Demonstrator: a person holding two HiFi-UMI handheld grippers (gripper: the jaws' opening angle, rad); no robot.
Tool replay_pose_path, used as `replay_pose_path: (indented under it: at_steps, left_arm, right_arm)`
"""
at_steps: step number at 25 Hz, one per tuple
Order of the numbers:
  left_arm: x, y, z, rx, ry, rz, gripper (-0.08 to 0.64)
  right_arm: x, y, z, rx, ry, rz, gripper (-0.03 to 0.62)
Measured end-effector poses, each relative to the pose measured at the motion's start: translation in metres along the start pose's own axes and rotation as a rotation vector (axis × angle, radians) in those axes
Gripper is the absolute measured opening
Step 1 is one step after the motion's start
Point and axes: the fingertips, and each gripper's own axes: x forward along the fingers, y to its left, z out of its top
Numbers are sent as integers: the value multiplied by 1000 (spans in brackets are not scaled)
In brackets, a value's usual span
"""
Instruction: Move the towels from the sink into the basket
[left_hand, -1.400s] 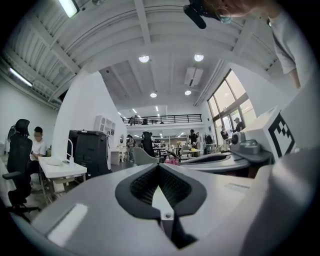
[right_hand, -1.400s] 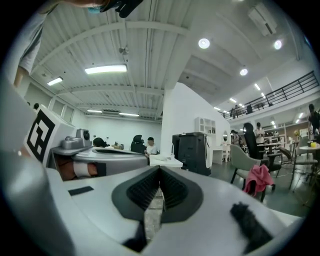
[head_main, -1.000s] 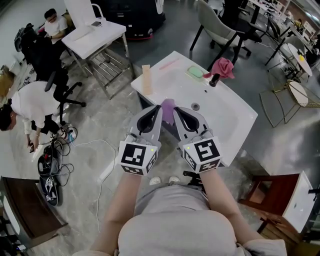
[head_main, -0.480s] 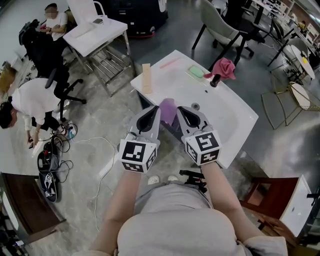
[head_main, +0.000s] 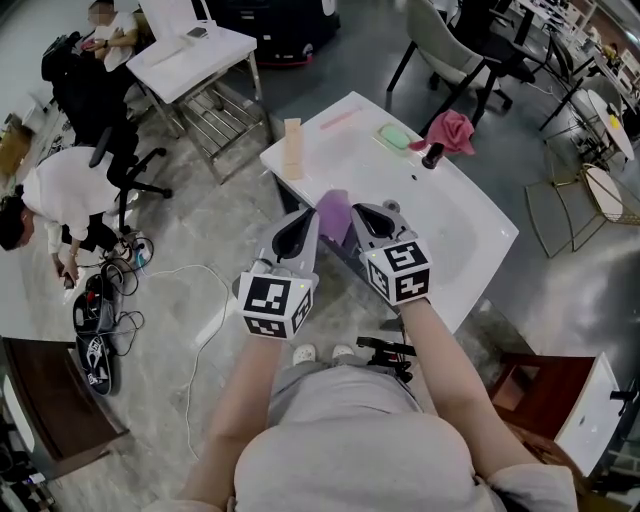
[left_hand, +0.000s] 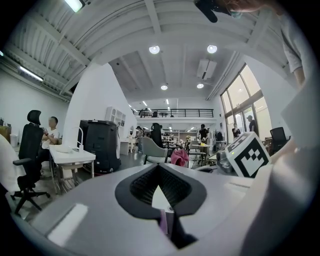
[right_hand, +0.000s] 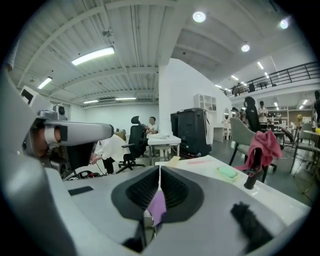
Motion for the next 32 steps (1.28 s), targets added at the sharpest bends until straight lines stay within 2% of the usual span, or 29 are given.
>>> replay_pose_path:
  at_steps: [9,10,11,18,23,32]
  left_arm:
    - [2,14,-5,3,18,30,5]
    - [2,16,-6,1,21,33,5]
    - [2,17,-8,-1,25,36,5]
    - [7,23,-21,-16,49,53,5]
    - [6,29,-28,-26,67,74,5]
    - [-1,44,-32,-38,80,118,5]
  right_arm:
    - [35,-13,-23,32,92,44,21]
    - [39,-14,-27,35,108,46,42]
    - [43,-16,-32,38,125,49,94]
    - [69,-24,-72,74,274,107,179]
    - [83,-27,-98,84,382,141,199]
    - [102,-45,-135,68,535,130,201]
